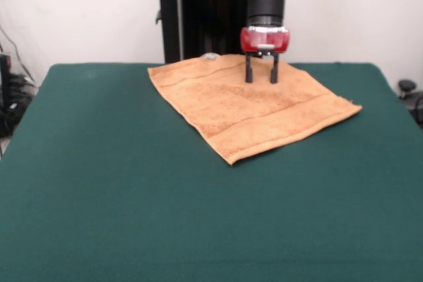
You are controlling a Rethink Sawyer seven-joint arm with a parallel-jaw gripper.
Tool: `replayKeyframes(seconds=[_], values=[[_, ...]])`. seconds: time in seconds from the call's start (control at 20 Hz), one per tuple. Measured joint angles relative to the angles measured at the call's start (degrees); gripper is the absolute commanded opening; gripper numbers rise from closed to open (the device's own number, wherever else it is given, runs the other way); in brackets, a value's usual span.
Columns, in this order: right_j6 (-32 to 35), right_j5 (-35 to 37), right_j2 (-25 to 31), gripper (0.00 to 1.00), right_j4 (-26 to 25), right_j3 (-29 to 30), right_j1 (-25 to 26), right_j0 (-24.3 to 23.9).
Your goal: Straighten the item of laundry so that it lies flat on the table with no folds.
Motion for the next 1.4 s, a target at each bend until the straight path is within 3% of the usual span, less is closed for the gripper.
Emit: replayKeyframes(seconds=[0.8, 1.4], values=[[-0.01, 4.58, 0.10, 1.00, -8.49, -2.07, -1.25, -5.13], [-0.01, 6.47, -1.04, 1.00, -13.01, -3.84, -1.47, -5.74]])
